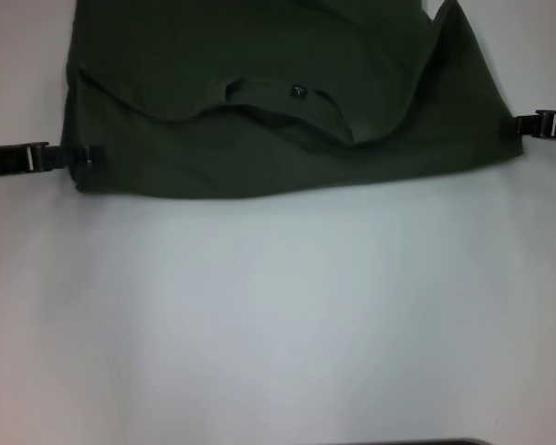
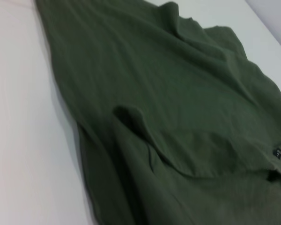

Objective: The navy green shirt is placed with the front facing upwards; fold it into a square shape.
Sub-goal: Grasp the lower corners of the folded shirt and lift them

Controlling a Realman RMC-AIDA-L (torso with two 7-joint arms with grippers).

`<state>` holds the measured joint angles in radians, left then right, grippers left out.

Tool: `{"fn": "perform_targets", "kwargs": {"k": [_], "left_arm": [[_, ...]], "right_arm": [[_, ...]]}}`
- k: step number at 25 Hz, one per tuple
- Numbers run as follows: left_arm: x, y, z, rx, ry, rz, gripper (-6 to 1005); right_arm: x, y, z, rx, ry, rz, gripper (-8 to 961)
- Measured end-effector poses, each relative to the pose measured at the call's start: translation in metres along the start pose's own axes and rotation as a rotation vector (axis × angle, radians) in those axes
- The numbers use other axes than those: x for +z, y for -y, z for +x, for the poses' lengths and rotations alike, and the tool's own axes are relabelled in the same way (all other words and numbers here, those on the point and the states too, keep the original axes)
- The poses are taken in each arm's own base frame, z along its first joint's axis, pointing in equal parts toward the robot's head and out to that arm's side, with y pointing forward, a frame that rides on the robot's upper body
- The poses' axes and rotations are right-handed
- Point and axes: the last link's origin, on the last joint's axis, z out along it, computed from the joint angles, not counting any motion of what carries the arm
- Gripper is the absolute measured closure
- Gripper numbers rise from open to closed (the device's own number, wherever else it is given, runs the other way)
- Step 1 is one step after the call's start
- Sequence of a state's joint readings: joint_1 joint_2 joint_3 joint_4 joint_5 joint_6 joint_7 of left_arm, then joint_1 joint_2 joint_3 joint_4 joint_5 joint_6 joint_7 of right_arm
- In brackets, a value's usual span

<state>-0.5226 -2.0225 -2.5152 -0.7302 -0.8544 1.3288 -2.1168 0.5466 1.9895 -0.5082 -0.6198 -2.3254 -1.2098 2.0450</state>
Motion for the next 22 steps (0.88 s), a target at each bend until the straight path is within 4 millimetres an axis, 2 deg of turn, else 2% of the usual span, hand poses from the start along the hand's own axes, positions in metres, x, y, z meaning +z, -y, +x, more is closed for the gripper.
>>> {"fn": "perform_targets", "kwargs": {"k": [9,22], "left_arm": [[0.011,-0.01,0.001,0.033,0.054,-0.022,112],[0.014,-0.02,0.003,0.067,0.103,-0.054,120]], "right_arm": [[0.0,-0.001,-0.001,0.002,-0.001,-0.006,922],[0.002,-0.003,-0.001,-0.001,0.001,-0.007,921]]}}
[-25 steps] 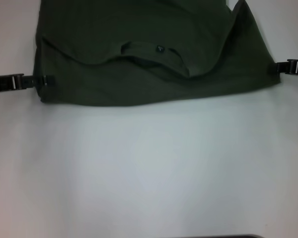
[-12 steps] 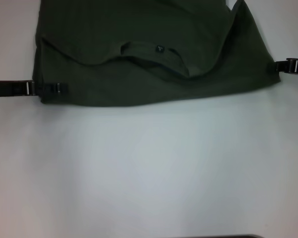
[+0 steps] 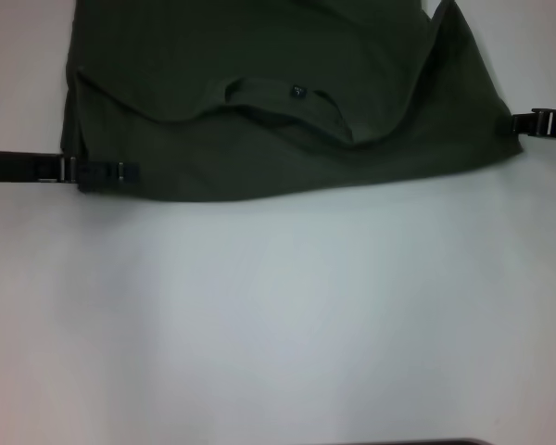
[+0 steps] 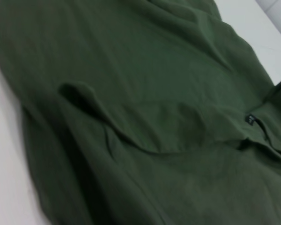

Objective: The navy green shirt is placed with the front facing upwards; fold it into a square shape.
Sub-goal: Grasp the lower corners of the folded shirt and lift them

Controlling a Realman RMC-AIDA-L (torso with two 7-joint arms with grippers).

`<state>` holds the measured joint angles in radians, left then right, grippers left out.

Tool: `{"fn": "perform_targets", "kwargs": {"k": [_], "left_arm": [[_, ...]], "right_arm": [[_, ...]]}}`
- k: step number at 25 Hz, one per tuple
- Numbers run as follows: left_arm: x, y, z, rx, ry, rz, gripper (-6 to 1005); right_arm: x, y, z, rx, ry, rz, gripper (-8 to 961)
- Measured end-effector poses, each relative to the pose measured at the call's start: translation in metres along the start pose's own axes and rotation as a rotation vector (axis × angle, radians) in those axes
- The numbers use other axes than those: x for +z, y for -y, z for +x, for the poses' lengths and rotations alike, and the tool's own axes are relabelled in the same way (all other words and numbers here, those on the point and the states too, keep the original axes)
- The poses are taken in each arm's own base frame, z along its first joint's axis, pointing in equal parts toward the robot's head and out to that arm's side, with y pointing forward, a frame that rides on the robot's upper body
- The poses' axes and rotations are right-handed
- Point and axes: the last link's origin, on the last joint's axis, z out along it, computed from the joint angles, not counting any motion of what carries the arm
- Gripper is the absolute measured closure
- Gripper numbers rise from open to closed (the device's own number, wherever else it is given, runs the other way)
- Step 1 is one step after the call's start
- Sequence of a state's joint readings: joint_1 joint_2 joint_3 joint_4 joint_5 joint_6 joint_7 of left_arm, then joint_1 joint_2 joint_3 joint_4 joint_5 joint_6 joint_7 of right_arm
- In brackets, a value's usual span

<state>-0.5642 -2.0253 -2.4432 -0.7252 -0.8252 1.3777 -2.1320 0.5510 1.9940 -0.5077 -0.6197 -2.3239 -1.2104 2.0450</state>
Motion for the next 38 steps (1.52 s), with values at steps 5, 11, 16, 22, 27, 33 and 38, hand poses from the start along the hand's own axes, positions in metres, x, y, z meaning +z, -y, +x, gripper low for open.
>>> {"fn": "perform_targets", "kwargs": {"k": [5,11,16,22,27,33,38], "left_arm": [[0.001,-0.003,0.0053,0.018,0.008,-0.006,124],[0.0013,-0.0023,0.0055,0.03,0.025,0.005,128],[0.0008,-0.0022,0.006,0.033,0.025,0.008,131],[0.0004,0.001,0.0032,0.047,0.051,0.034,323],[0.0023,0.0007,0.0022,0.052,0.062,0.041,465],[0.0033,-0.0001,0.0026,0.058,0.068,0.041,716],[0.0033,0.0008,0.0008,0.058,0.082,0.048,873]], "right_arm": [[0.0004,-0.0003,0.0004,-0.001,0.0,-0.001,922],[0.0005,-0.0004,0.0006,-0.001,0.0,-0.001,921],[-0.0003,-0.0005,0.0005,0.005,0.009,-0.007,921],[-0.0017,-0.0002,-0.0002,0.008,0.016,-0.012,921],[-0.0017,-0.0003,-0.0005,0.007,0.018,-0.013,922],[-0.0019,-0.0003,0.0001,0.008,0.017,-0.014,922],[-0.0025,0.0007,0.0023,0.013,0.015,-0.013,922]]}}
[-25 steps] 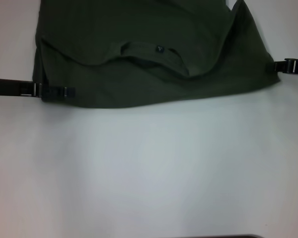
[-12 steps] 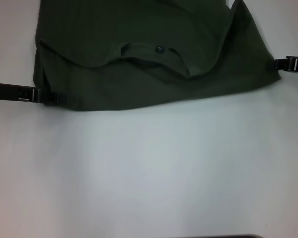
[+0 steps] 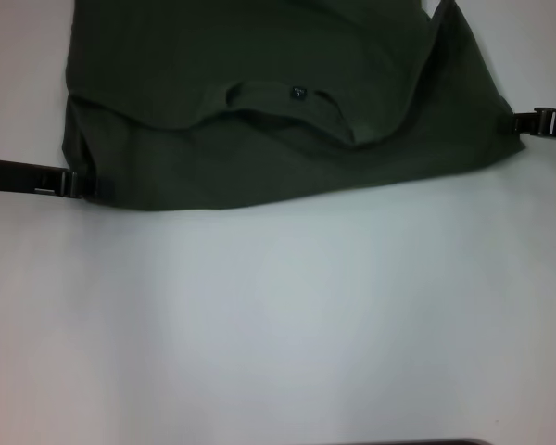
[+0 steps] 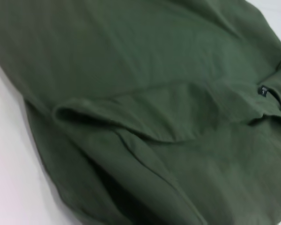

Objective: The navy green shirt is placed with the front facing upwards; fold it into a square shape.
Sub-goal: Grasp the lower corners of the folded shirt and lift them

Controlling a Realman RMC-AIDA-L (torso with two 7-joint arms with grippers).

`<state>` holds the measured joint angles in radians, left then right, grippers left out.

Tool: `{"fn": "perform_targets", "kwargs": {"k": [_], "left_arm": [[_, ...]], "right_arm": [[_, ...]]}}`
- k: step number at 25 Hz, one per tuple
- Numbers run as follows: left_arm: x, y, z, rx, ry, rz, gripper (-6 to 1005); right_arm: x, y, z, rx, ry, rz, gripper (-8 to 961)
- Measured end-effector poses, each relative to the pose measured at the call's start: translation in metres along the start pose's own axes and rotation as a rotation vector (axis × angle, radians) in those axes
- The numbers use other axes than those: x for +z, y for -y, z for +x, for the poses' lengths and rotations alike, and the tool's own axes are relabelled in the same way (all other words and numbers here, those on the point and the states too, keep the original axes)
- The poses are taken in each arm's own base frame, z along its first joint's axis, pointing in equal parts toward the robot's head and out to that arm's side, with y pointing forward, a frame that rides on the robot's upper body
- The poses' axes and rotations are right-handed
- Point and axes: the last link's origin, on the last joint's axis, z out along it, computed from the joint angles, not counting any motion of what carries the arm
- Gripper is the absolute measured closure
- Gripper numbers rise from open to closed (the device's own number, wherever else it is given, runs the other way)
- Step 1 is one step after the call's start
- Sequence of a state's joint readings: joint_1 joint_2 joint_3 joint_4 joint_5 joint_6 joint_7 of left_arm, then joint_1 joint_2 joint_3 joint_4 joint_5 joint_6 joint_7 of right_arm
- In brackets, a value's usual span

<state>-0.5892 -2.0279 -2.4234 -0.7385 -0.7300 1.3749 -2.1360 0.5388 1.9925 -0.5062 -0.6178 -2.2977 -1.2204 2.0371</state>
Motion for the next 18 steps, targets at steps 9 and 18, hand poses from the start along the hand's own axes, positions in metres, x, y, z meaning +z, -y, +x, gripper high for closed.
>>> {"fn": "perform_targets", "kwargs": {"k": [9,18], "left_arm": [[-0.011,-0.009,-0.011,0.014,0.039,-0.084,958],[-0.026,-0.008,-0.036,-0.006,0.022,-0.164,958]], "right_arm": [[-0.017,0.0,0.017,0.035,0.018,-0.081,922],[-0.047,0.011,0.058,0.09,0.027,-0.102,921]]}}
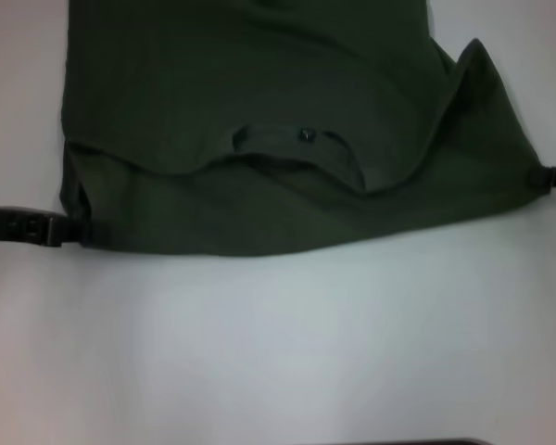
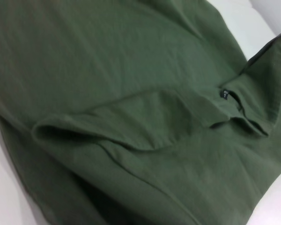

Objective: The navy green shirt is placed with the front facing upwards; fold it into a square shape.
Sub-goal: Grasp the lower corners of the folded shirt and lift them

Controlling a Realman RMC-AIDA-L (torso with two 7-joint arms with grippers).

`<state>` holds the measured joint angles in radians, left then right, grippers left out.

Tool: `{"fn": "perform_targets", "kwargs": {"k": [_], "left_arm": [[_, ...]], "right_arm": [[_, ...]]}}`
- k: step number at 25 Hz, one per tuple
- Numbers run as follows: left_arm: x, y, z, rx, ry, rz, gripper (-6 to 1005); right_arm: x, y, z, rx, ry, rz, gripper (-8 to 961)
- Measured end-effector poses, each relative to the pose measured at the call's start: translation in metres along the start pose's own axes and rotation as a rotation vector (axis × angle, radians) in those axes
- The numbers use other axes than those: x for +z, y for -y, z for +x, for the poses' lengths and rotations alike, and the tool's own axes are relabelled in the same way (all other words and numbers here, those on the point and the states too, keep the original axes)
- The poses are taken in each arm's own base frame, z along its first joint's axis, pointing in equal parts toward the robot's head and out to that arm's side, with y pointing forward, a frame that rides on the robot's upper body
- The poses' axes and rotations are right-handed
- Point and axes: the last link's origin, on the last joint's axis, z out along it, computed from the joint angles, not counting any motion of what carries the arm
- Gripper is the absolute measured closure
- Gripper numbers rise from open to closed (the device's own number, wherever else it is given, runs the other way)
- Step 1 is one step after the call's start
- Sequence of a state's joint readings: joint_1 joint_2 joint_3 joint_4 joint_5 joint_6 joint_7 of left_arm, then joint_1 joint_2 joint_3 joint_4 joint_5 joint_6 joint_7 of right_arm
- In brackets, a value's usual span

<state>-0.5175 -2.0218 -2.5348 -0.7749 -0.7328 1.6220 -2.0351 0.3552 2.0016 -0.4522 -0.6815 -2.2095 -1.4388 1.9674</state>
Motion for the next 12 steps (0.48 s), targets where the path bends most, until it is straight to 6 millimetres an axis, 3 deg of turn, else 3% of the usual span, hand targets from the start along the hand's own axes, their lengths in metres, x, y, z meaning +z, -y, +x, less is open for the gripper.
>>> {"fn": "perform_targets", "kwargs": {"k": [12], "left_arm": [[-0.011,-0.002,-0.021,-0.007,0.0,-0.071,958]], "right_arm": [[-0.028,0.003,0.042,0.034,-0.01,-0.048,922]]}}
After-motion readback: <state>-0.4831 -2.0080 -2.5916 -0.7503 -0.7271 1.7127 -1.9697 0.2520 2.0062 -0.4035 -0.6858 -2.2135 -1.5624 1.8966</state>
